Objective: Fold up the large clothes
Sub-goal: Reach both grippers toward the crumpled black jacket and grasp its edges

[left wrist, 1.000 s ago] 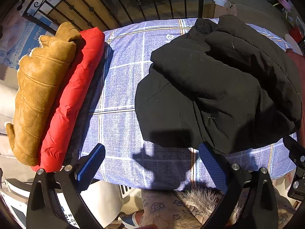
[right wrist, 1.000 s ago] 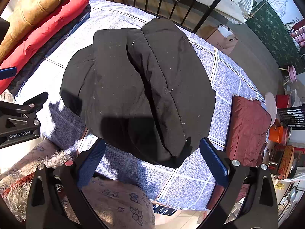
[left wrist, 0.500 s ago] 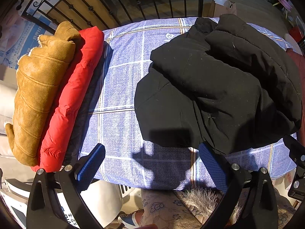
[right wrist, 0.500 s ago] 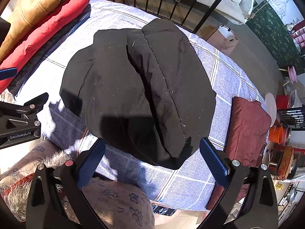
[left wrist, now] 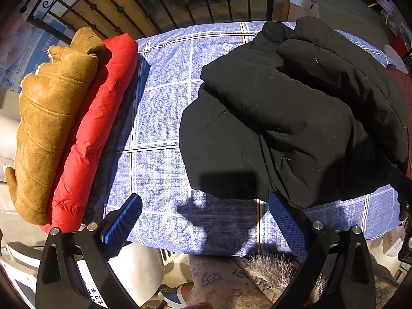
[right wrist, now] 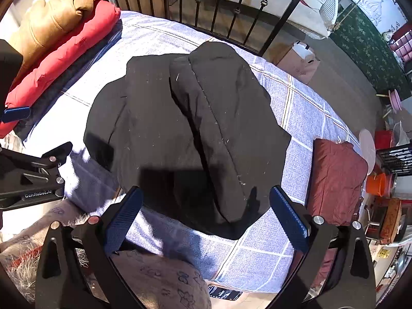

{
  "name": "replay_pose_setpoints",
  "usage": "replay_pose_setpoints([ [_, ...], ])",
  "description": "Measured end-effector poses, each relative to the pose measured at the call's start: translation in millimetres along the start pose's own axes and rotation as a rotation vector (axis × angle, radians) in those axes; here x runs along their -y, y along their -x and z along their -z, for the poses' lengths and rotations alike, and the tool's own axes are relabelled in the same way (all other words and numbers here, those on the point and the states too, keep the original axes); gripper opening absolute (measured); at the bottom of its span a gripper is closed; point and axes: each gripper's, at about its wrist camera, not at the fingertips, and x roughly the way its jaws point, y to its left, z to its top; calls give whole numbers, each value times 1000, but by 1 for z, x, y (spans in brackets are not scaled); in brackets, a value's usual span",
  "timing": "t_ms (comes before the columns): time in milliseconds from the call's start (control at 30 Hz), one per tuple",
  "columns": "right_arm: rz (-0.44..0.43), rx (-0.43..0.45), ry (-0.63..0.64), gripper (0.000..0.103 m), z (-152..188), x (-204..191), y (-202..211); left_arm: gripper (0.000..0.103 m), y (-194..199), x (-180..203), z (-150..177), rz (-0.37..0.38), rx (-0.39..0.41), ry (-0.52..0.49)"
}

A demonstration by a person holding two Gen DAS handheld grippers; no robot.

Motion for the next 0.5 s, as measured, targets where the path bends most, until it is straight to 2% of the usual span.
replay_pose_setpoints([
  [167, -7, -17, 3, 97, 0, 0, -5, 97, -1, 0, -1, 7, -5, 0],
  [367, -13, 13, -20, 97, -1, 7, -5, 97, -11, -2, -1, 48, -39, 17],
  [433, -37, 56, -53, 97, -2, 14, 0, 97, -15, -3, -2, 68, -54, 28],
  [500, -61, 150, -113, 97, -5, 30, 12, 97, -20, -7, -2, 86, -67, 46],
])
